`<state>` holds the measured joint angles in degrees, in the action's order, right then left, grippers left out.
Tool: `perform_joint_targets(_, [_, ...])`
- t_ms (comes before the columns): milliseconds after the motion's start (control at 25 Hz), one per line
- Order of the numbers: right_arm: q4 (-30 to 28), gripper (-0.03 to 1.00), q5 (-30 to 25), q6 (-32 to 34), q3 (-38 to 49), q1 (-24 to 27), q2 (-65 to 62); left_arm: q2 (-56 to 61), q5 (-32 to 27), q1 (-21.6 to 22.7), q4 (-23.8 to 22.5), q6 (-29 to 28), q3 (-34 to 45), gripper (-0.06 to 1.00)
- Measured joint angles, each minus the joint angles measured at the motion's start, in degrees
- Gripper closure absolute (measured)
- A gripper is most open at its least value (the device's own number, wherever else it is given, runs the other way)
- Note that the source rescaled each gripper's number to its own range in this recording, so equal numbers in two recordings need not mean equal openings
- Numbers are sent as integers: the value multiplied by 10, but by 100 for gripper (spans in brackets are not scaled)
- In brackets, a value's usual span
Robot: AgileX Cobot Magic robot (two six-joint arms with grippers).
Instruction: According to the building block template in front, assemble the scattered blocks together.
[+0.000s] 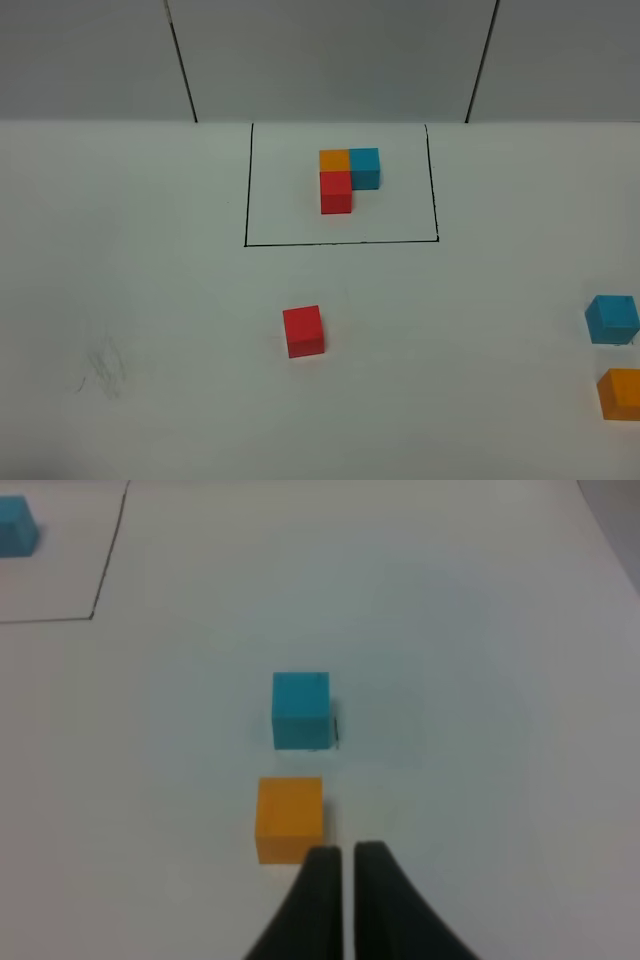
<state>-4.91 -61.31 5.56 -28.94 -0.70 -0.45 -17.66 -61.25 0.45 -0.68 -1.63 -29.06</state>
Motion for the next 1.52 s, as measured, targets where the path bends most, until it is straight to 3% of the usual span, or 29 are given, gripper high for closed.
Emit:
perform_joint_targets(720, [3,97,0,0,0,0,0,0,0,0,0,0,0,94])
perform_joint_targets(840, [3,93,0,0,0,0,0,0,0,0,0,0,0,94])
perform_joint_targets(1000, [3,73,0,-7,0,0,0,0,0,0,0,0,0,94])
perform_joint_targets(1240, [-2,20,-12,-9,-37,0,21,0,0,0,0,0,0,94])
perform_joint_targets(1320, [-13,7,-15,-9,-62,0,47,0,0,0,0,0,0,94])
perform_joint_targets(1520, [-55,0,-13,-11,-139,0,140,0,0,0,0,0,0,94])
